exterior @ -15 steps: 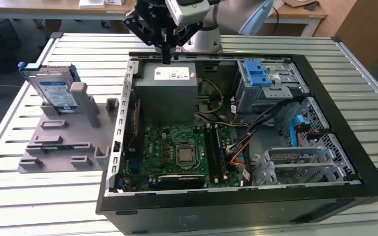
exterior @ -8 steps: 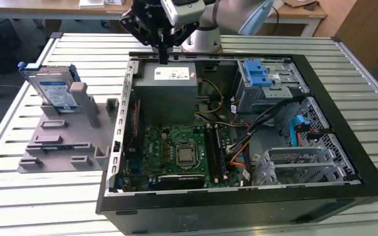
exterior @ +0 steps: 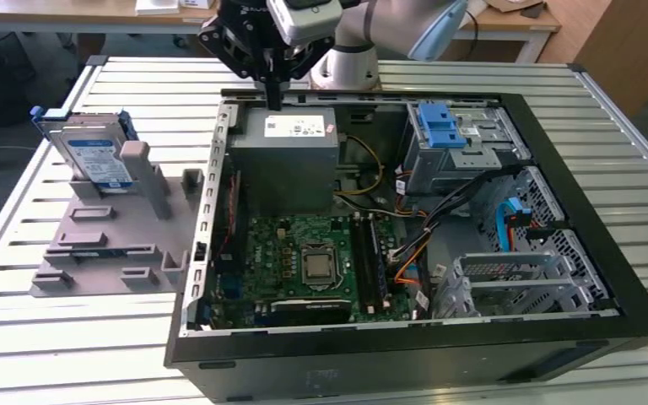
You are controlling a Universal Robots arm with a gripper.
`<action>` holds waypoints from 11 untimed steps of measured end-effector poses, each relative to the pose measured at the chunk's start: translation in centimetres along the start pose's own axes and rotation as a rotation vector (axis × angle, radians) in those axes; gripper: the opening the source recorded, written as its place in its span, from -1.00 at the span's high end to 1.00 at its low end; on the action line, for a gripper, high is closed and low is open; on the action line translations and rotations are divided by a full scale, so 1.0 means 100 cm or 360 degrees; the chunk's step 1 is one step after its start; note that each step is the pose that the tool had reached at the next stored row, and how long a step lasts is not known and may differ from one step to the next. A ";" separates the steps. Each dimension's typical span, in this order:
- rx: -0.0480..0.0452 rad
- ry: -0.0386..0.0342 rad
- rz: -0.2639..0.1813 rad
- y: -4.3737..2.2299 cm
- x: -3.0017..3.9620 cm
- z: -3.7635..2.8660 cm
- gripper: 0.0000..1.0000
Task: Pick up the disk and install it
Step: 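Reach for the disk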
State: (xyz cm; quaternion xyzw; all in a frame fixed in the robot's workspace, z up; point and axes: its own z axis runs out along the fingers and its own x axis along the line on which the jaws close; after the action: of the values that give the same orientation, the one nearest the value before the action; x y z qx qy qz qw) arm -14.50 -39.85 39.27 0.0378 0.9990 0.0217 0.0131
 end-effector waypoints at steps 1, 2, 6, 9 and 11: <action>0.0000 0.0000 0.0000 0.0000 0.0008 0.0000 0.79; 0.0000 0.0000 0.0000 -0.0001 0.0016 0.0000 0.79; 0.0000 0.0000 0.0000 -0.0003 0.0046 0.0001 0.79; 0.0000 0.0000 0.0000 -0.0004 0.0068 0.0000 0.79; 0.0000 0.0000 0.0000 -0.0005 0.0082 0.0001 0.79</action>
State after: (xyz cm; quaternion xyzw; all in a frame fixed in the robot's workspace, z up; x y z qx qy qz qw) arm -15.33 -39.83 39.24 0.0379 0.9990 0.0217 0.0131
